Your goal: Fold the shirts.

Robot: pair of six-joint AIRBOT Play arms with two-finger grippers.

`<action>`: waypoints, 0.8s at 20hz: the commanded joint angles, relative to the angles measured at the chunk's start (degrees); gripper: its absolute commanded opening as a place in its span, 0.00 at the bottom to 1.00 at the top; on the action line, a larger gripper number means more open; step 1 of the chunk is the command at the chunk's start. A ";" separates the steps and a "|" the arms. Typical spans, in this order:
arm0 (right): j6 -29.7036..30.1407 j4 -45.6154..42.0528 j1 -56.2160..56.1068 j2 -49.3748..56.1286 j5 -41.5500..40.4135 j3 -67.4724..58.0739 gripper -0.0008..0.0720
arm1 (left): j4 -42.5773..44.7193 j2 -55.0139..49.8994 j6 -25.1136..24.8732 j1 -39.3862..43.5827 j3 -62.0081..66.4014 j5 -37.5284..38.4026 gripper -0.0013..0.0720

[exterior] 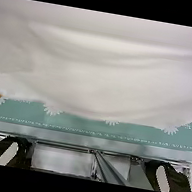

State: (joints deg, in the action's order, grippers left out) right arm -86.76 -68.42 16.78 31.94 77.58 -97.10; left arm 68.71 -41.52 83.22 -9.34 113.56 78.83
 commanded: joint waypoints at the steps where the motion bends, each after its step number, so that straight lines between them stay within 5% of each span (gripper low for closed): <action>1: -1.44 -4.57 -0.04 -0.68 4.94 4.20 0.04 | 16.15 0.26 5.18 4.13 -5.68 3.74 0.05; 5: -1.44 0.66 -0.07 0.28 -1.27 19.10 0.04 | 14.45 -6.40 6.05 4.13 -19.26 2.80 0.05; 8: 1.22 4.50 -0.09 7.21 -7.43 28.33 0.04 | 8.83 -16.28 5.99 4.13 -26.16 -4.96 0.05; 16: 13.62 23.43 -0.09 50.56 -25.59 25.66 0.04 | -2.62 -49.88 6.05 4.13 -23.82 -31.28 0.05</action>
State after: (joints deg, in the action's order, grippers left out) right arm -77.45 -52.75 16.69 67.85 58.24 -68.62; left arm 70.35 -80.82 89.19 -5.21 88.49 57.63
